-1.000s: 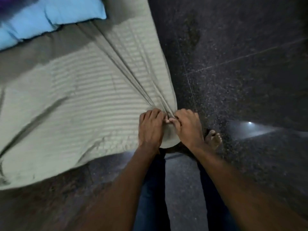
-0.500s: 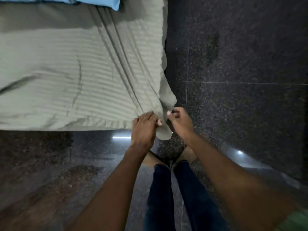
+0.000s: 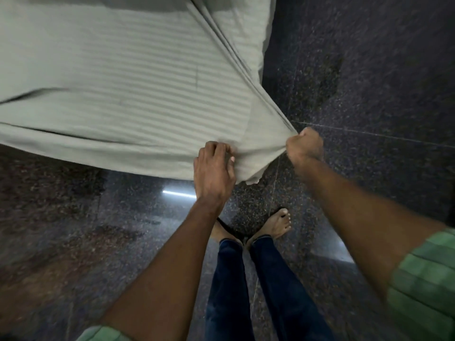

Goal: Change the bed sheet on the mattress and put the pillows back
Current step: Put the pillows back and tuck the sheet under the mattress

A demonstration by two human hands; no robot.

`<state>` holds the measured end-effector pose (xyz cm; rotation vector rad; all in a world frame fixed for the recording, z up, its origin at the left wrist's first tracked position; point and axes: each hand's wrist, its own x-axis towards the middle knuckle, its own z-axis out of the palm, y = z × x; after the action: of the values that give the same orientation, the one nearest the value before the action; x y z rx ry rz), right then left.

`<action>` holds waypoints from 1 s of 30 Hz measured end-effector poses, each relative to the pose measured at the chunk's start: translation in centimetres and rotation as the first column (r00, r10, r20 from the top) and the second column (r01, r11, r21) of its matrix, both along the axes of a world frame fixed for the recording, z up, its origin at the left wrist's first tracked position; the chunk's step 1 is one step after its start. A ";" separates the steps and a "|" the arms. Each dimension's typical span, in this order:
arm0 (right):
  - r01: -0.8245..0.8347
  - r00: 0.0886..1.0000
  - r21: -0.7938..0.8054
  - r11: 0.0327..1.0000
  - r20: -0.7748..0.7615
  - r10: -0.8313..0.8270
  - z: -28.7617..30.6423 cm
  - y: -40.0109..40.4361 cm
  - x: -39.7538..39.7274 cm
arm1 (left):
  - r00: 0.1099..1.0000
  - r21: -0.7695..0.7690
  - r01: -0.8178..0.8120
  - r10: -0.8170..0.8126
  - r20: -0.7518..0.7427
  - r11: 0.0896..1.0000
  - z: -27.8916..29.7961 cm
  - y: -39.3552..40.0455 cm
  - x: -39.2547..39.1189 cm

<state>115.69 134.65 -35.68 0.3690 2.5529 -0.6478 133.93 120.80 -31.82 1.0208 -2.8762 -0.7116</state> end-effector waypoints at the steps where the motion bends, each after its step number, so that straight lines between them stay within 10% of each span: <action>1: -0.019 1.000 0.029 0.999 -0.016 0.019 0.0 -0.1 -0.7 | 1.000 -0.001 0.014 -0.014 0.011 1.000 0.1 0.1 -0.2; 5: -0.038 0.996 0.036 0.999 0.082 0.035 -0.3 -1.4 0.3 | 0.994 -0.004 0.043 -0.042 0.102 0.999 0.4 -0.1 -0.6; 12: 0.365 0.872 -0.449 0.816 0.473 -0.130 -2.6 -5.1 7.0 | 0.995 -0.066 0.034 -0.027 0.096 0.997 0.1 -0.4 -1.6; 22: -0.040 0.997 -0.024 0.999 0.062 0.042 -3.2 -3.3 3.2 | 0.988 -0.030 0.005 0.000 0.152 1.000 0.2 -1.3 -4.2; 30: 0.185 0.982 -0.057 0.981 -0.034 -0.187 -3.6 -5.3 1.1 | 0.966 0.038 0.209 -0.213 0.147 0.977 0.2 -0.5 -3.9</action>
<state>116.78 129.38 -39.27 0.5871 2.5518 -0.7972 130.07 120.26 -31.59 0.8105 -3.1497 -0.7065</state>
